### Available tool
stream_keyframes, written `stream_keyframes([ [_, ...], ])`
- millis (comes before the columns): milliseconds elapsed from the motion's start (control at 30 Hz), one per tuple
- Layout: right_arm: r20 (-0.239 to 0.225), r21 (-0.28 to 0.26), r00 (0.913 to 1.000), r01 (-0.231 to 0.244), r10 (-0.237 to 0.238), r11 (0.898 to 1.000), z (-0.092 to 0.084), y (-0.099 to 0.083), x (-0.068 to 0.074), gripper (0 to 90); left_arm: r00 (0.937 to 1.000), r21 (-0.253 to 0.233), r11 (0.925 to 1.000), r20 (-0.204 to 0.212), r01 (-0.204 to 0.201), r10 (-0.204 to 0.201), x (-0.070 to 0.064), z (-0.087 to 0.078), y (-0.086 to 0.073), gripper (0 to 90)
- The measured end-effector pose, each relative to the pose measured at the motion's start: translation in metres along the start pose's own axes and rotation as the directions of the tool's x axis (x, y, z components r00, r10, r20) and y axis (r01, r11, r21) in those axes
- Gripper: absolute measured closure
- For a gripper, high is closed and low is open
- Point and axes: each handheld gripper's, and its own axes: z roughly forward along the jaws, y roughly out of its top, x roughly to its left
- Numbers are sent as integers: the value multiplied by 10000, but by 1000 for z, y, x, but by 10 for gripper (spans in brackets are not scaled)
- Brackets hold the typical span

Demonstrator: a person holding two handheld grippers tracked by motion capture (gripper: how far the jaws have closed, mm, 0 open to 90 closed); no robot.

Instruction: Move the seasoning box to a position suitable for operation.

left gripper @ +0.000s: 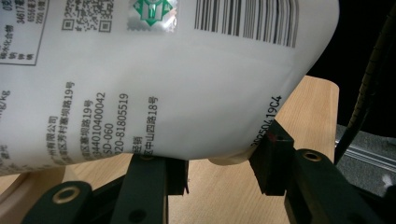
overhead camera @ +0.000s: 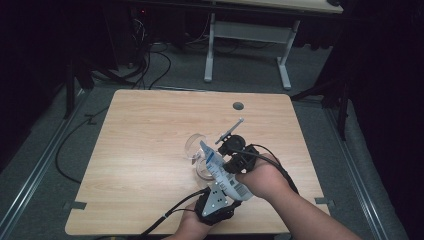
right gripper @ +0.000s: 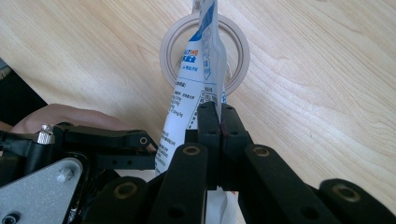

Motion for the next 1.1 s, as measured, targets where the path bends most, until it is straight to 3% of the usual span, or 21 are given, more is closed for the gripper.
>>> stream_keyframes([
  [167, 10, -5, 10000, -90, 90, 10000, -1, 0, 1, 900, 10000, 28, 10000, 40, 11, -11, 0, 0, 0, 622],
  [233, -12, -89, 9998, 219, -219, 9997, 0, 1, -2, 900, 10000, 32, 10000, 50, 25, -25, 1, 0, 0, 622],
  [533, -14, -61, 10000, 50, -50, 10000, -1, 0, -3, 900, 9997, -25, 10000, 248, 67, -66, 1, 1, 2, 622],
  [1100, 112, -110, 9998, 183, -181, 9998, 0, 2, -5, 900, 9988, -79, 9999, 477, 154, -150, 5, 3, 3, 622],
])
